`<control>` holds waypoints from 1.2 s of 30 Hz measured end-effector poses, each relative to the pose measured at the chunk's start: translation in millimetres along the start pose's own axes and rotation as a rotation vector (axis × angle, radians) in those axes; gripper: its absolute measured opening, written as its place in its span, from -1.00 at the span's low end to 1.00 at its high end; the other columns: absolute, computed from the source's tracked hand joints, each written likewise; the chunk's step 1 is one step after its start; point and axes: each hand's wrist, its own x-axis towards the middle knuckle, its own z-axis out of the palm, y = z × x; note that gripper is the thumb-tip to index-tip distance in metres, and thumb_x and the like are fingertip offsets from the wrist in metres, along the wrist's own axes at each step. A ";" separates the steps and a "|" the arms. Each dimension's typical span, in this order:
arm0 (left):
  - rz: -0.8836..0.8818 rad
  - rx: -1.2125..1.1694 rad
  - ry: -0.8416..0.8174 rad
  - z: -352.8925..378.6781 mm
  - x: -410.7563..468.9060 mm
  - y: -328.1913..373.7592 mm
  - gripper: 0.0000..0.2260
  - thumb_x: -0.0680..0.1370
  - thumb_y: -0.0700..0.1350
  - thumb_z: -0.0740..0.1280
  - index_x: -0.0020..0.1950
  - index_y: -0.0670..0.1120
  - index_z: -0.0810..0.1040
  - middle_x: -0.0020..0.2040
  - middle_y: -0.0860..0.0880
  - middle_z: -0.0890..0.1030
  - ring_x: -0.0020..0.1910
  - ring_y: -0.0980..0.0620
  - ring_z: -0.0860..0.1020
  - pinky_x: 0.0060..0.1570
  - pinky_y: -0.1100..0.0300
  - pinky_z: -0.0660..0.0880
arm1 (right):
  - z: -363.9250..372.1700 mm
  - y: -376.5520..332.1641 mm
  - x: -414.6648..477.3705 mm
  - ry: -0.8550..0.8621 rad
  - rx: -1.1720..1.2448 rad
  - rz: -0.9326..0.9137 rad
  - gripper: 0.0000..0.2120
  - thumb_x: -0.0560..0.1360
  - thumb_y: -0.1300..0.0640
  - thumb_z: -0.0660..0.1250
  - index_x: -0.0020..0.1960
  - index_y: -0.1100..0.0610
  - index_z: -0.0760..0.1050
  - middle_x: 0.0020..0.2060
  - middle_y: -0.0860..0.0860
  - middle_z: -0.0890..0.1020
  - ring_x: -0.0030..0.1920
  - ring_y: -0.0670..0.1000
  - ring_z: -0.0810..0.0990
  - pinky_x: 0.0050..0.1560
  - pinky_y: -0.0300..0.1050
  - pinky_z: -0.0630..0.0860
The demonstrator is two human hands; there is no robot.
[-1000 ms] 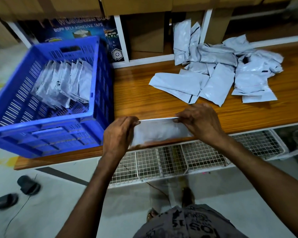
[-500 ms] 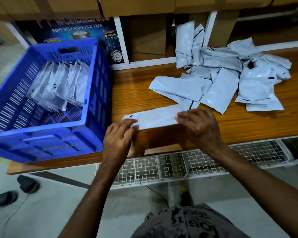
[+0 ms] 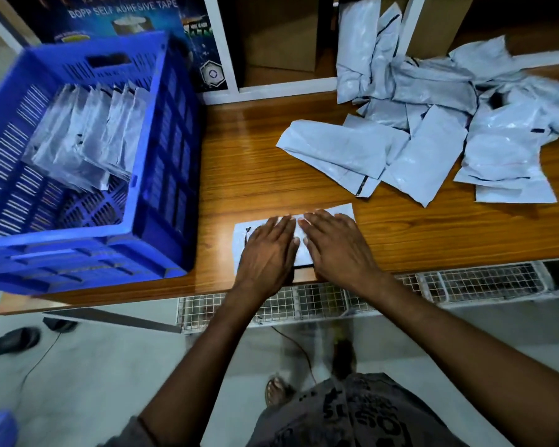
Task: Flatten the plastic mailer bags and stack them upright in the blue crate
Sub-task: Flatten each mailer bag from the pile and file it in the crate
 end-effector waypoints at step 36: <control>0.226 0.046 0.115 -9.0 -62.2 -24.5 -0.85 0.52 -0.20 0.41 0.06 -0.09 0.55 0.13 -0.05 0.57 0.06 -0.13 0.53 -0.01 -0.03 0.47 | -5.5 -26.3 -67.9 0.123 -0.040 -0.014 -0.74 0.57 -0.04 0.36 0.23 0.00 0.62 0.37 0.02 0.52 0.37 0.08 0.43 0.28 0.19 0.42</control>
